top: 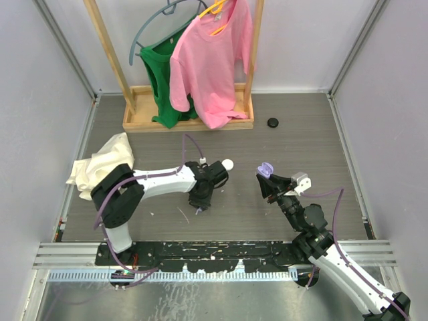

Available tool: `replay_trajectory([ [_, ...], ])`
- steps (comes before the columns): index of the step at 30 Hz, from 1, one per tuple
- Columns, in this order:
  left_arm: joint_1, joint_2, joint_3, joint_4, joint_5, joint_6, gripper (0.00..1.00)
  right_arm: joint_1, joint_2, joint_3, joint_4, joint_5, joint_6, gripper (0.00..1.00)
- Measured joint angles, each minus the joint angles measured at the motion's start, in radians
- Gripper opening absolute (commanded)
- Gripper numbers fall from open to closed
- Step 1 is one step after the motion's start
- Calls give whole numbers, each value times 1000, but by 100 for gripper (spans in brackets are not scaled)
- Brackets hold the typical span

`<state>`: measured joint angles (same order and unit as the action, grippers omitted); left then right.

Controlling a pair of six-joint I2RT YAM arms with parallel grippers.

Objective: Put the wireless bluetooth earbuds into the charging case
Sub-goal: Pick up the earbud from the center of the board.

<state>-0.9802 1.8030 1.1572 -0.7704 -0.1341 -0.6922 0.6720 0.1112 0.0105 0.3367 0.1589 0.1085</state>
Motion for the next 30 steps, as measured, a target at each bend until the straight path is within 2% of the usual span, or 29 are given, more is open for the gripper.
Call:
replay_trajectory([
  [7, 46, -62, -65, 44, -6, -23, 21, 0, 0, 0, 1, -15, -1, 1],
  [15, 61, -187, -138, 112, -38, -33, 21, 0, 56, 0, 62, -121, -5, 1],
  [30, 61, -508, -269, 345, -50, 21, 21, 0, 126, 0, 174, -313, -10, 1],
])
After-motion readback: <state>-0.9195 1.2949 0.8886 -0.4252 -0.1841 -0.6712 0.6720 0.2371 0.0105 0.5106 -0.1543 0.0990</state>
